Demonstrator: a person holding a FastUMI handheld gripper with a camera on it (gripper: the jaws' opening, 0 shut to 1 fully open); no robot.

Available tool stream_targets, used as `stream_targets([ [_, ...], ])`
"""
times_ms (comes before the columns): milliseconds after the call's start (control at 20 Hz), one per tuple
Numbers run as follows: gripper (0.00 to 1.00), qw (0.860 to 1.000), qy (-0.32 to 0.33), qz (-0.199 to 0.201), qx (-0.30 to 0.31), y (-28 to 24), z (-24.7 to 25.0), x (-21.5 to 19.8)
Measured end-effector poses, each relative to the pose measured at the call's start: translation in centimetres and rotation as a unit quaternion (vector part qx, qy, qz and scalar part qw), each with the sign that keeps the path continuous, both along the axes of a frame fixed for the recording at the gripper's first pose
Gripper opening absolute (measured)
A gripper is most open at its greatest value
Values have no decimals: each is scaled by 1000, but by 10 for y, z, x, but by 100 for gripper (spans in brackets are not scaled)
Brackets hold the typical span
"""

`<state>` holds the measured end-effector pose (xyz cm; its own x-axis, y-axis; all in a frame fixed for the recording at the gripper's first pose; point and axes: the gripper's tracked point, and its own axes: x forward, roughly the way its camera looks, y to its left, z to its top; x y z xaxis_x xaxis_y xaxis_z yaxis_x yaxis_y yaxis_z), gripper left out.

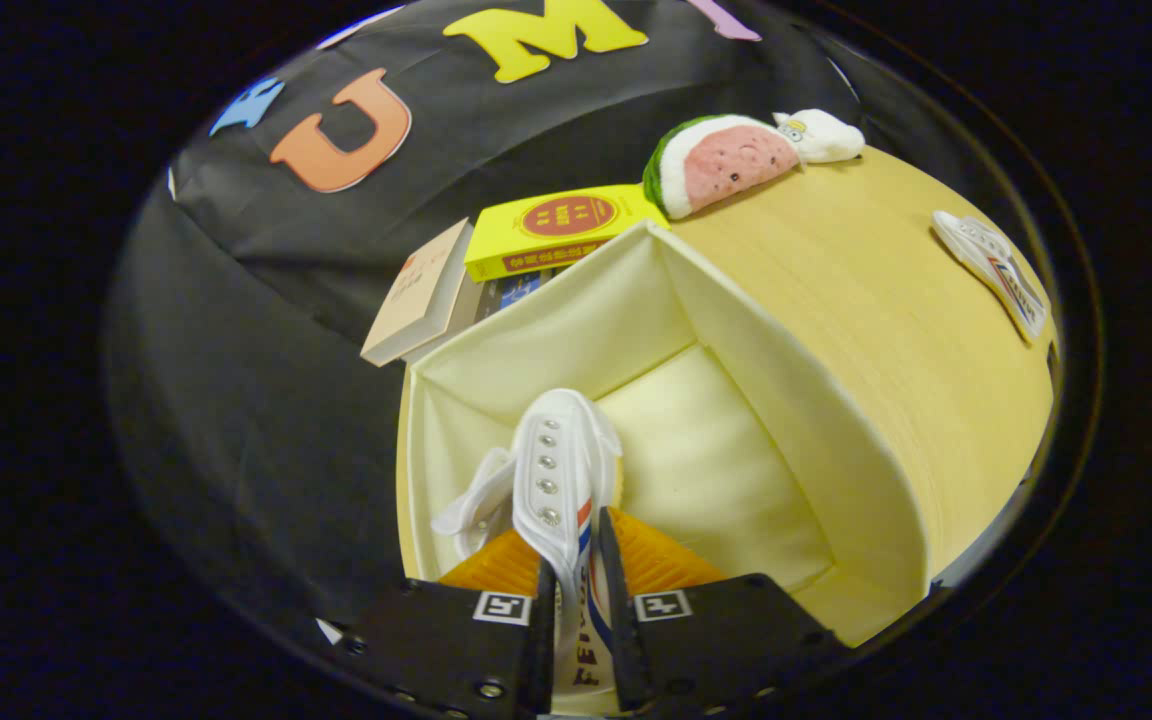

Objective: Open the storage box then place both shoes into the box .Put the left shoe in first, then the right shoe, with the right side of both shoes facing outward in a uniform manner.

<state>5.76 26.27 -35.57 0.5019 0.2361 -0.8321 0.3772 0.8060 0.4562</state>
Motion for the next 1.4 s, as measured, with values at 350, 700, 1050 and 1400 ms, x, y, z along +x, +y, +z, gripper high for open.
stream_targets([
  [350, 95, 998, -47, 43, -23, -16, 38, -2],
  [700, 96, 977, -165, 90, -100, -89, 111, -13],
  [1050, 96, 954, -251, 86, -139, -209, 171, -35],
  [1400, 96, 931, -295, 67, -205, -368, 184, -63],
])
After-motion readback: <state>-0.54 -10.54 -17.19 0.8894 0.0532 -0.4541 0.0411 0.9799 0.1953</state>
